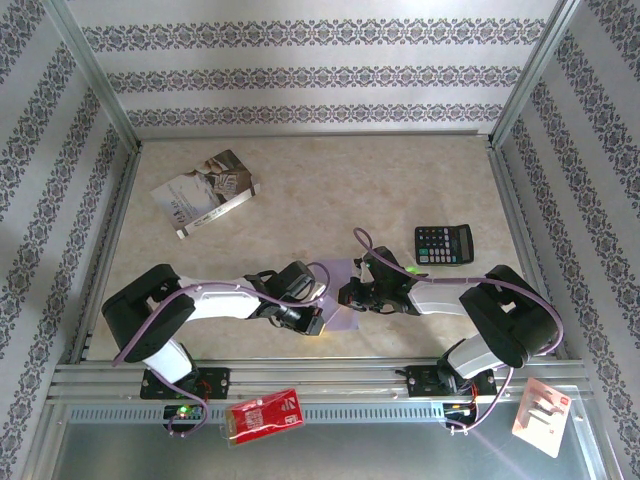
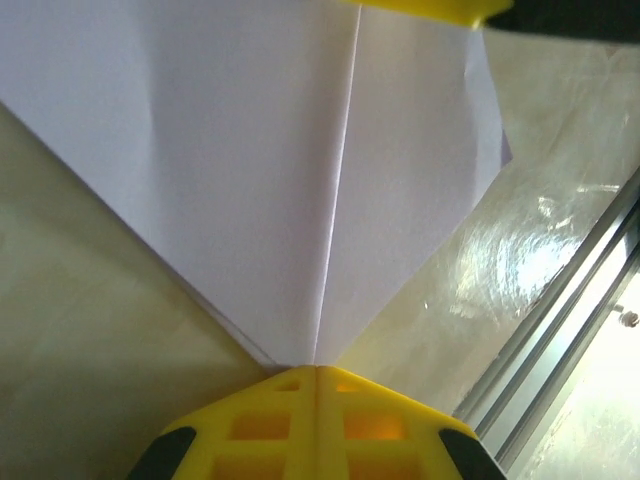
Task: Fold a paper plane with a square sheet of paper (pick it up from the middle)
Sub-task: Fold the triangle a second time at the center of the table.
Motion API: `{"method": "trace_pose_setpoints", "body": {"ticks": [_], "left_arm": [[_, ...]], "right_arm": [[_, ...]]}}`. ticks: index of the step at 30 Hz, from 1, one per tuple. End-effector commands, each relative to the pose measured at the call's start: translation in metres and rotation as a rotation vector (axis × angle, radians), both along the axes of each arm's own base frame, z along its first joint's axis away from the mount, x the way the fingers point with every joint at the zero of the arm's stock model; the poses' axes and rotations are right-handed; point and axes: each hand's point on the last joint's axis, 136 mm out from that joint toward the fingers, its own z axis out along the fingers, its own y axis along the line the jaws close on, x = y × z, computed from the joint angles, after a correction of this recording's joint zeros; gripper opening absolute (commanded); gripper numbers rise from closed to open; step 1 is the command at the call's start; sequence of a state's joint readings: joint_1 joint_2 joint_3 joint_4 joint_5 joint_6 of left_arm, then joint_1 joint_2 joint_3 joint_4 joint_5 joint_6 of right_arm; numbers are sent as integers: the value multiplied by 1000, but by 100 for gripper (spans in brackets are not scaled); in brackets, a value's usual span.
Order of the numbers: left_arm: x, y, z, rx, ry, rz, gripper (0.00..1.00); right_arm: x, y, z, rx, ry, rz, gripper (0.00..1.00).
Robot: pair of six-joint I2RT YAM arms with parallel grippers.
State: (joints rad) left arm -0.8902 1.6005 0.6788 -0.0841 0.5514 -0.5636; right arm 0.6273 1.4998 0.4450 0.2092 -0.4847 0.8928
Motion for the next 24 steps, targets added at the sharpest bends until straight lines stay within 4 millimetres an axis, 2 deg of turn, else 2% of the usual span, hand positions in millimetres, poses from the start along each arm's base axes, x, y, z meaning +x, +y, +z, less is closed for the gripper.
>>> {"method": "trace_pose_setpoints", "body": {"ticks": [1,4,7,11,14,21,24], "left_arm": [[-13,9,8,12,29,-41,0],[3,-10,32,-112,13,9,0],[16,-23,41,-184,9,61,0],[26,-29,30,-167,13,87,0],[28,-23,17,-125,20,99,0],[16,-2,-14,-25,48,88,0],[11,6,-21,-2,55,92,0]], "right_arm": [[-34,-40,-45,-198,154,-20,0],[-33,-40,-44,-195,153,-22,0],[-32,-39,-43,-192,151,-22,0],[-32,-38,-43,-190,150,-18,0],[-32,-39,-43,-191,150,-18,0],[-27,-34,-37,-174,138,-13,0],[-21,-29,-30,-150,121,-7,0]]}}
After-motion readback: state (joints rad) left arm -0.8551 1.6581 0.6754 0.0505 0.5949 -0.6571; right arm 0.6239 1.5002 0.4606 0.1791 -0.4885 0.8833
